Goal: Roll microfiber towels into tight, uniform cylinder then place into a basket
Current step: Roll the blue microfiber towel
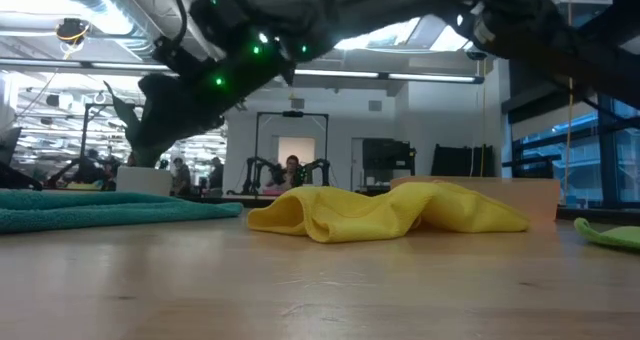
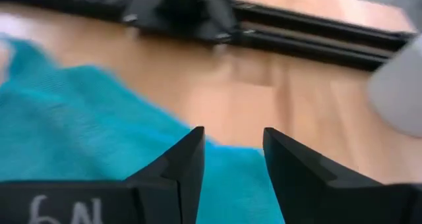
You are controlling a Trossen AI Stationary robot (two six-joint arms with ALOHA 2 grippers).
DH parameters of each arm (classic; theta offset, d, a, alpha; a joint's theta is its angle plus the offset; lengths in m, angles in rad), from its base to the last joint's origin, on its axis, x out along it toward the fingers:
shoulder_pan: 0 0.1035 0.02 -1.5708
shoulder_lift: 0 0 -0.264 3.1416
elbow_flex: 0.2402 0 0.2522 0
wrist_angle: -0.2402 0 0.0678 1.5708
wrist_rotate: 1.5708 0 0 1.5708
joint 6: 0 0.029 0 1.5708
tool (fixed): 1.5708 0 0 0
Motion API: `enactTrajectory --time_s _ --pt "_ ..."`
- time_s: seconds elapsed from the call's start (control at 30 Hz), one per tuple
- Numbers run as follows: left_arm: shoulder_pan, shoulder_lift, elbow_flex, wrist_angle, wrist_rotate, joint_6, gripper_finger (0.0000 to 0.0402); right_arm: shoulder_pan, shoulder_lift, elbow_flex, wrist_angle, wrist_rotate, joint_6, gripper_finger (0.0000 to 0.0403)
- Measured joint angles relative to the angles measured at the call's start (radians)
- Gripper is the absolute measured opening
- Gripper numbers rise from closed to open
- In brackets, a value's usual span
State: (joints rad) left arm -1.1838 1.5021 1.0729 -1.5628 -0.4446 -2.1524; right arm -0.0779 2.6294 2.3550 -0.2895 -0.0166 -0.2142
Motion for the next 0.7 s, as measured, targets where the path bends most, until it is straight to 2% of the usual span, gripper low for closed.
enactTrajectory --time_s 0.27,0.7 --pt "-0.01 0.0 0.002 -0.008 0.0 -0.025 0.0065 -0.031 0.03 0.001 0.094 -0.005 0.023 0.0157" --pt "-0.01 0.0 0.002 -0.008 0.0 -0.073 0.0065 -0.031 0.063 0.0 0.143 -0.024 0.027 0.0157"
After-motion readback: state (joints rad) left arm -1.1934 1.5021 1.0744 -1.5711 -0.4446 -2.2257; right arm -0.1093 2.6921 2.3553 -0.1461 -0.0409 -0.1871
